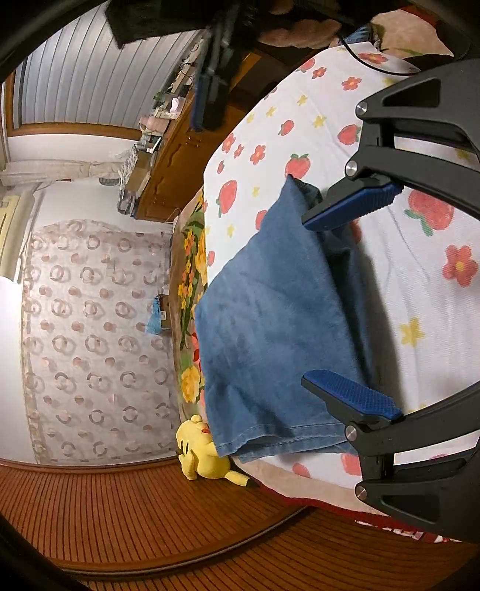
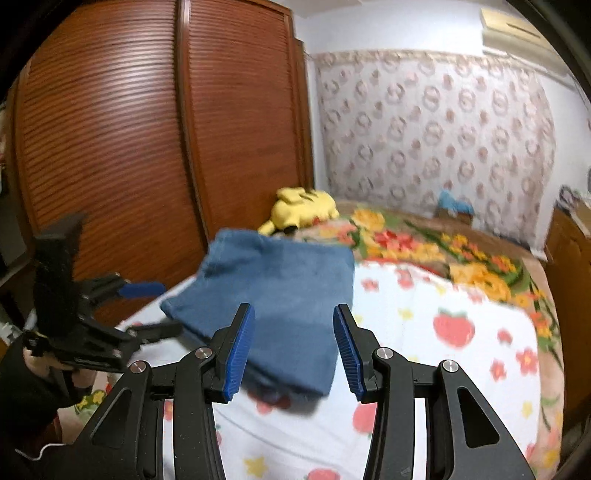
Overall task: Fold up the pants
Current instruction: 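Move both open tools along the edge of the folded jeans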
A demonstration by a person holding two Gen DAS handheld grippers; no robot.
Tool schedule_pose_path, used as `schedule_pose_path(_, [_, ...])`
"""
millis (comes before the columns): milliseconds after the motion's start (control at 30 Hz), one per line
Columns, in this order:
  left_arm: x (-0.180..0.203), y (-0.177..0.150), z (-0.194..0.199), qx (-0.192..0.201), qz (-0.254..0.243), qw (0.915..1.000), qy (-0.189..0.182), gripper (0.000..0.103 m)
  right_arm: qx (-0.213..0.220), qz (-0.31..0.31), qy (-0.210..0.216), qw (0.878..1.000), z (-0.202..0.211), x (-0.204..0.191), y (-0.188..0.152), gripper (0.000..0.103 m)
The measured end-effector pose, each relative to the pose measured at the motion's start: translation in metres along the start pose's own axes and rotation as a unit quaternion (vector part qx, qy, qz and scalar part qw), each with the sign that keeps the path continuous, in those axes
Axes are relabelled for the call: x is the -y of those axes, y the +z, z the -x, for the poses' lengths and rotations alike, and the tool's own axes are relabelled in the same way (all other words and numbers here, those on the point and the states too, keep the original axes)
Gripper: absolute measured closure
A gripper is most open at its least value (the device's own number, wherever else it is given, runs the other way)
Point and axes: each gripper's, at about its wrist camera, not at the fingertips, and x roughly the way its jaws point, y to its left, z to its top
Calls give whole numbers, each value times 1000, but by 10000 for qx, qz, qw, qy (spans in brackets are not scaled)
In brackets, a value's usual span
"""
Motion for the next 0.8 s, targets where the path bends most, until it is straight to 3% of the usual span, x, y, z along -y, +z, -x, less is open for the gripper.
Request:
schedule_pose_path(300, [-9,-16,-27,-315,66,9993,168,25,-728,-588,19,9956,-60,29,-7,57])
schedule_pose_path(500, [-23,-20,-52,-573,138,9979,252,25,-1162,-712,-48,9907,-105,43,7,57])
schedule_pose_path(800, [-33,-27,-75,-900,157,9955,262,25,-1490,-896,-109,9847,-129,56,18,54])
